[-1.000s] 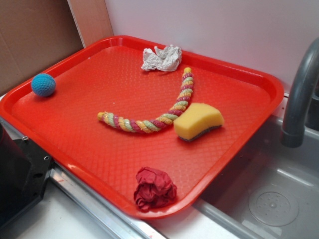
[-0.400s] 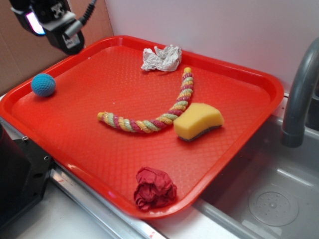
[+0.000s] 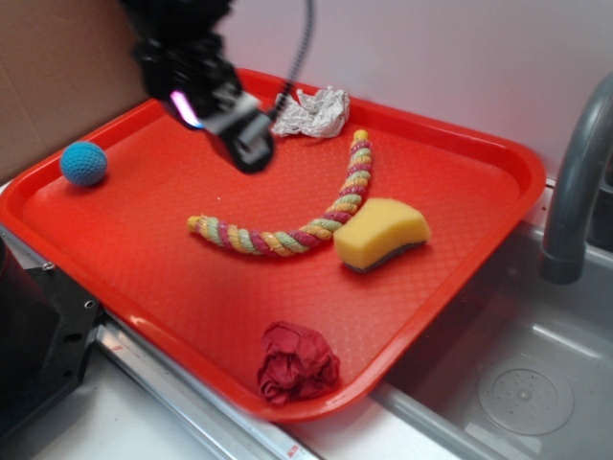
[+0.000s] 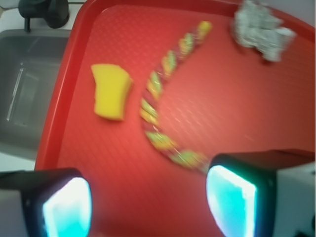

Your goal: Grab the green sponge.

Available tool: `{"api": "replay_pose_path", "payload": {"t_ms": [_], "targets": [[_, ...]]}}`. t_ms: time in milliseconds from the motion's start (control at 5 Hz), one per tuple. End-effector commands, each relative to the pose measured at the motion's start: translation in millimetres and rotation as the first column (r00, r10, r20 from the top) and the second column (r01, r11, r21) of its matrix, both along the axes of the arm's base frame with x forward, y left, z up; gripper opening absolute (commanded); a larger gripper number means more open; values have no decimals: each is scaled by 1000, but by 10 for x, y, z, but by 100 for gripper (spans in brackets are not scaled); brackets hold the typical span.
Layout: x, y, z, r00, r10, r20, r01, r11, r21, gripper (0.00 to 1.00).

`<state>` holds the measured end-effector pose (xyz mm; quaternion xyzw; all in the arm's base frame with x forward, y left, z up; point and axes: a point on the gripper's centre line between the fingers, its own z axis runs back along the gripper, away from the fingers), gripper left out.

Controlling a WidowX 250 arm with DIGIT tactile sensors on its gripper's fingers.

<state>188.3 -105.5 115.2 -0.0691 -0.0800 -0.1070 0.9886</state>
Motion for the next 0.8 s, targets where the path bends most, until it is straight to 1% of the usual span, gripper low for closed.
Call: {"api": "replay_pose_path", "payload": {"t_ms": [0, 200, 400, 600], "targets": [[535, -580, -137, 990, -113, 79, 115, 993, -23, 100], [591, -654, -411, 982, -180, 63, 177, 983, 56, 100], [621, -527, -642, 979, -195, 53, 186, 973, 139, 100], [639, -435, -756, 978, -204, 37, 195, 965, 175, 100]]}}
